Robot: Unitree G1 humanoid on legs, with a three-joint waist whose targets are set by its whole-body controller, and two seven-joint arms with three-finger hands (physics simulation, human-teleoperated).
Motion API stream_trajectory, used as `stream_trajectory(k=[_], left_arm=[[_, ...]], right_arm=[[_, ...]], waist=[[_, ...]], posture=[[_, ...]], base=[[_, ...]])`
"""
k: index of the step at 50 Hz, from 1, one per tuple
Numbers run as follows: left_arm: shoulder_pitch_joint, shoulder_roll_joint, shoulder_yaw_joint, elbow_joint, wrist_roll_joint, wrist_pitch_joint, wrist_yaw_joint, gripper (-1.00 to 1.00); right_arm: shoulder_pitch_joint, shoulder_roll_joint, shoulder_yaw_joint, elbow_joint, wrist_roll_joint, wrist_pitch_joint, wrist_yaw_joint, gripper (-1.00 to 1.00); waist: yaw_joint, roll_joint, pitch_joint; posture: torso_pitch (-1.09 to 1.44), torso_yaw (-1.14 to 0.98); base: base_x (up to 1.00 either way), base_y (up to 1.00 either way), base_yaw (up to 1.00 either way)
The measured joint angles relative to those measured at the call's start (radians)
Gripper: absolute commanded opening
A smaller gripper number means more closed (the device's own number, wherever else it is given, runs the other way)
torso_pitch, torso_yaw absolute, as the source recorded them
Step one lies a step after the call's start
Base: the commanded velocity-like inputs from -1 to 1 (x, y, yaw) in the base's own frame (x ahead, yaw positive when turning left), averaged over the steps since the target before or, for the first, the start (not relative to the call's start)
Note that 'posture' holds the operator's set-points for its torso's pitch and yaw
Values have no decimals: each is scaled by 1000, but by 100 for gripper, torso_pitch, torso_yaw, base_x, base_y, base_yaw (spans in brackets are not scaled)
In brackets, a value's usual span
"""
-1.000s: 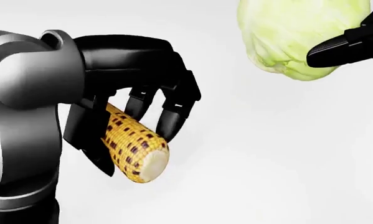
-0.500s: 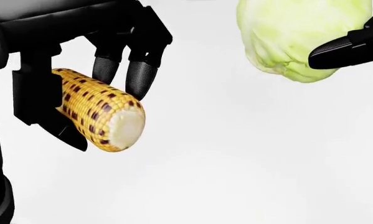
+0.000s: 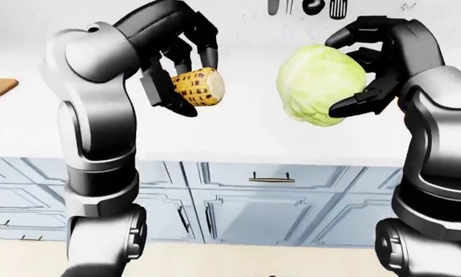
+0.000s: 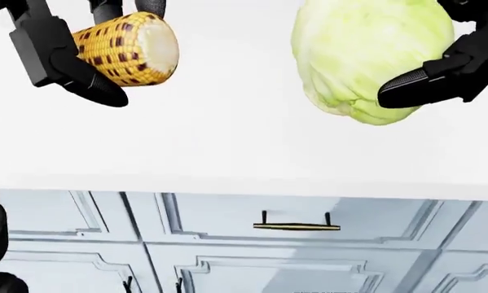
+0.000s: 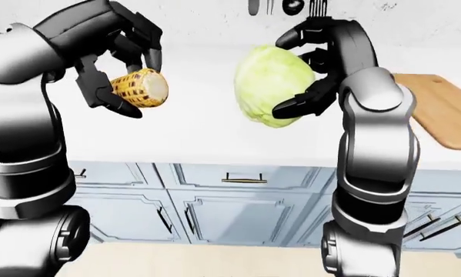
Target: Place the corn and the cabbage on separate cutting boards.
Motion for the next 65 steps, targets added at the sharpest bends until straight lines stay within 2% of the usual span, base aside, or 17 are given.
stream_trajectory(k=[3, 15, 18, 20, 23, 29, 34, 36, 39, 41, 43, 45, 48, 52, 58, 62, 65], left_arm=[[10, 3, -3, -22, -13, -7, 12, -100], [59, 4, 0, -64, -24, -17, 8, -100], [46, 3, -2, -62, -27, -12, -2, -100], [33, -1, -5, -67, -26, -7, -2, -100], [39, -16, -31, -78, -38, -4, -15, -100], [39, -11, -19, -89, -49, -2, -24, -100], [47, -14, -17, -93, -48, -5, -10, -100], [43, -13, -18, -90, -51, -8, -7, -100], [76, -11, -10, -92, -50, -10, -5, -100], [83, -9, -9, -76, -47, -5, -9, -100], [68, -8, -7, -76, -45, -5, -5, -100], [48, -12, -10, -83, -46, -13, 5, -100], [59, -29, -39, -72, -57, -21, 11, -100], [56, -21, -28, -63, -57, -19, 11, -100], [53, -17, -15, -76, -51, -22, 26, -100], [60, -23, -29, -73, -58, -25, 21, -100], [75, -18, -26, -64, -58, -23, 17, -100]], right_arm=[[-8, 4, -1, -3, -5, 0, -4, -100], [2, 11, -6, -17, -5, -19, -9, -100], [-10, -3, -12, -18, -3, 0, -4, -100], [-16, -15, -24, -27, -4, 4, -4, -100], [1, -25, -49, -23, -15, 12, -13, -100], [-9, -24, -39, -39, -11, 17, -14, -100], [-2, -24, -36, -29, 0, 16, -13, -100], [-7, -25, -37, -33, -1, 18, -16, -100], [7, -12, -25, -40, 2, 14, -16, -100], [10, -10, -12, -30, 12, 22, -9, -100], [0, -14, -16, -31, 15, 23, -7, -100], [-4, -24, -30, -40, 12, 21, -11, -100], [13, -32, -54, -29, -3, 28, -21, -100], [-6, -36, -51, -39, -5, 26, -24, -100], [-10, -34, -42, -52, 11, 10, -20, -100], [-1, -33, -47, -40, 10, 21, -23, -100], [14, -38, -18, -12, -4, 13, -23, -100]], waist=[[13, -6, -4], [52, -81, 10], [58, -113, 6], [49, -144, -9], [31, -136, 8], [42, -84, 16], [38, -85, 7], [38, -65, 0], [49, -60, -2], [44, -49, -18], [44, -75, -12], [29, -115, -9], [8, -125, 2], [24, -87, 3], [28, -107, 23], [14, -102, 36], [18, -86, 7]], posture=[[0, 0], [0, 0], [0, 0], [0, 0], [0, 0], [0, 0], [0, 0], [0, 0], [0, 0], [0, 0], [0, 0], [0, 0], [0, 0], [0, 0], [0, 0], [0, 0], [0, 0]], base=[[0, -50, 0], [0, -60, 0], [0, -61, 0], [0, -60, 0], [0, -61, 0], [0, -56, 0], [0, -43, 0], [0, -50, 0], [0, -49, 0], [0, -49, 0], [0, -49, 0], [0, -50, 0], [0, -49, 0], [0, -34, 0], [0, 0, 0], [0, 0, -8], [0, 0, -77]])
